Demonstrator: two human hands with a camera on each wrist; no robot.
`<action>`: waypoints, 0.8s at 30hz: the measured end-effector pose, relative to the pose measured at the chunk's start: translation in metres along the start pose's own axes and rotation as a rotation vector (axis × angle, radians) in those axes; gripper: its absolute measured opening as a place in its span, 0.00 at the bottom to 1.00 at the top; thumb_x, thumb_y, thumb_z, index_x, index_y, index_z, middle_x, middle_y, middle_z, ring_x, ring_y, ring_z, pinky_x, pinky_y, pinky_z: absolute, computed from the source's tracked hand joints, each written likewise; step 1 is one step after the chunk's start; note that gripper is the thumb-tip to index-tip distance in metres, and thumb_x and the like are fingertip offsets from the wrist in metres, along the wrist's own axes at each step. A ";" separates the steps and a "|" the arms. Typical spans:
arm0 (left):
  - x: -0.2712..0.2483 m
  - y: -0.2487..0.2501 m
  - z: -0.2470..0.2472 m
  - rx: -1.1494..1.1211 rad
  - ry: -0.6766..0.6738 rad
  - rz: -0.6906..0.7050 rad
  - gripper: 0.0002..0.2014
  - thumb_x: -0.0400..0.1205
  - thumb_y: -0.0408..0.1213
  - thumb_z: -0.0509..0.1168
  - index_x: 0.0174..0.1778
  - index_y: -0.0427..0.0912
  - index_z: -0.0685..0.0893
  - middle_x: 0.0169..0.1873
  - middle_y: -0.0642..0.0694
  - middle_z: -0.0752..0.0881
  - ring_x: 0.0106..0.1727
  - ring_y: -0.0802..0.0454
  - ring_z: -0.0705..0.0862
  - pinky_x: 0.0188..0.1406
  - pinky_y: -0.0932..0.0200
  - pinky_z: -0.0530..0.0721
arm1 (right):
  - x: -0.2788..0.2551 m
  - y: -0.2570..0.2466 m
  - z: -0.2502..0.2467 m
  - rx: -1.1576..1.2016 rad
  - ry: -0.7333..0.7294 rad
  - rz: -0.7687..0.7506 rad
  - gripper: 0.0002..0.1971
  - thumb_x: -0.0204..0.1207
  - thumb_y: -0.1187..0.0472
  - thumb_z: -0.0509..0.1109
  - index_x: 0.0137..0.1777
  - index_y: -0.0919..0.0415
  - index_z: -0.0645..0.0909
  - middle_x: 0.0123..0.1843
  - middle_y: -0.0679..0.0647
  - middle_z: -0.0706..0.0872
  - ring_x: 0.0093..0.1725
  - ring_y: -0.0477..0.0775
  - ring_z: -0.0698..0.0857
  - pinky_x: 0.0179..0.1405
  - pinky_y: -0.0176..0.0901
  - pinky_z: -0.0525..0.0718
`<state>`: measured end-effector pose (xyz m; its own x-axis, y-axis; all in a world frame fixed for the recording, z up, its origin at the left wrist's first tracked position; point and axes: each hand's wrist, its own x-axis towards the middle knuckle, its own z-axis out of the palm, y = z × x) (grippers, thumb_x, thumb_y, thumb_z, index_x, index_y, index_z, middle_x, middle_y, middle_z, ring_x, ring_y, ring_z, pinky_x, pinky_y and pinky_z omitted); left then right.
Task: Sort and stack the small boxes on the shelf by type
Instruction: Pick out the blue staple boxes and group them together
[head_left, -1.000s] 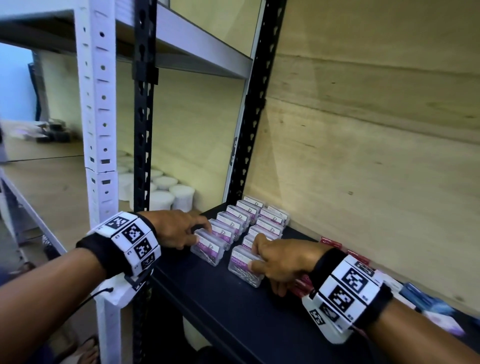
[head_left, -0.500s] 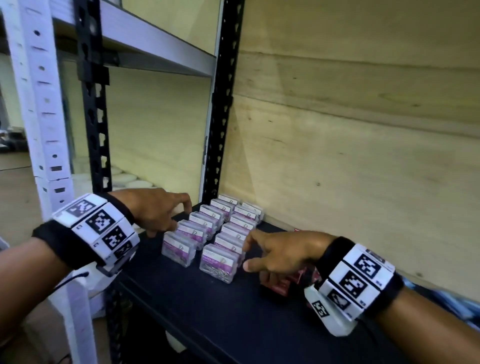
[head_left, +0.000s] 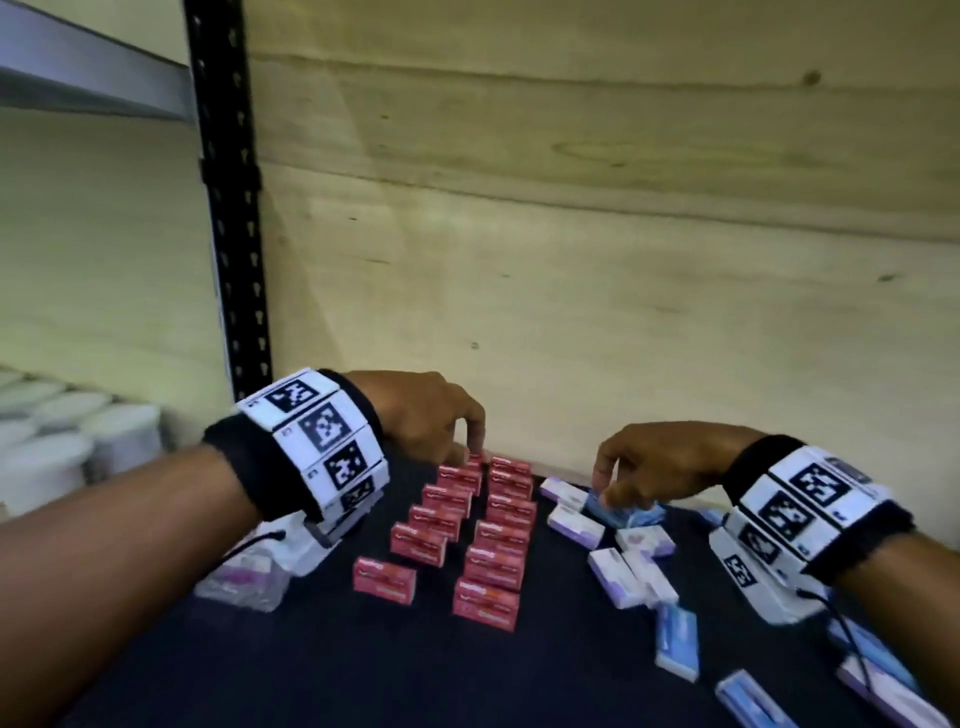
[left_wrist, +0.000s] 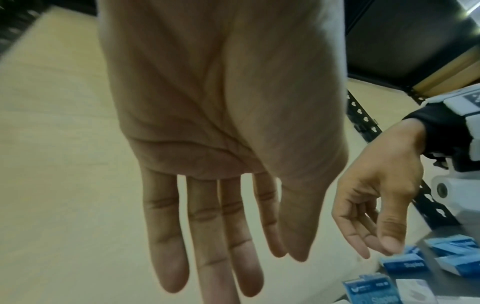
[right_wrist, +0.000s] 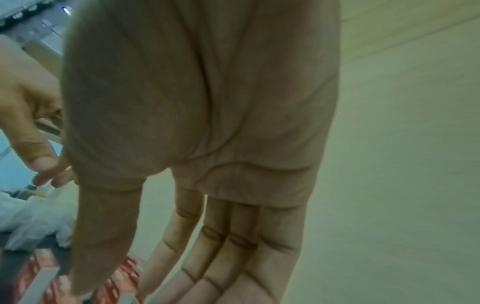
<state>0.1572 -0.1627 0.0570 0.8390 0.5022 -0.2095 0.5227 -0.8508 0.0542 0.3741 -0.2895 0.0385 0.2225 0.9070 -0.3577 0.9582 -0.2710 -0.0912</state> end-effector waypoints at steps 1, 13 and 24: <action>0.014 0.009 -0.002 0.013 -0.012 0.024 0.12 0.85 0.48 0.63 0.64 0.56 0.80 0.49 0.56 0.85 0.50 0.54 0.82 0.54 0.55 0.79 | -0.001 0.009 0.001 -0.005 -0.006 0.010 0.09 0.80 0.52 0.72 0.56 0.53 0.85 0.41 0.45 0.89 0.36 0.45 0.83 0.45 0.38 0.82; 0.110 0.079 0.024 0.141 -0.160 0.224 0.16 0.79 0.49 0.72 0.62 0.52 0.84 0.33 0.62 0.76 0.41 0.54 0.78 0.43 0.60 0.73 | 0.014 0.062 0.022 -0.112 -0.059 0.090 0.21 0.70 0.53 0.81 0.62 0.50 0.83 0.50 0.46 0.81 0.49 0.50 0.80 0.51 0.42 0.80; 0.130 0.095 0.039 0.311 -0.241 0.199 0.24 0.75 0.47 0.76 0.65 0.45 0.83 0.56 0.45 0.86 0.45 0.49 0.79 0.32 0.60 0.71 | 0.032 0.077 0.037 -0.057 -0.053 0.084 0.20 0.65 0.54 0.84 0.51 0.46 0.78 0.42 0.44 0.80 0.46 0.52 0.81 0.43 0.43 0.80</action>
<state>0.3106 -0.1841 -0.0033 0.8404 0.3042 -0.4486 0.2530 -0.9521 -0.1717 0.4480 -0.2929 -0.0142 0.2940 0.8630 -0.4109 0.9456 -0.3252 -0.0066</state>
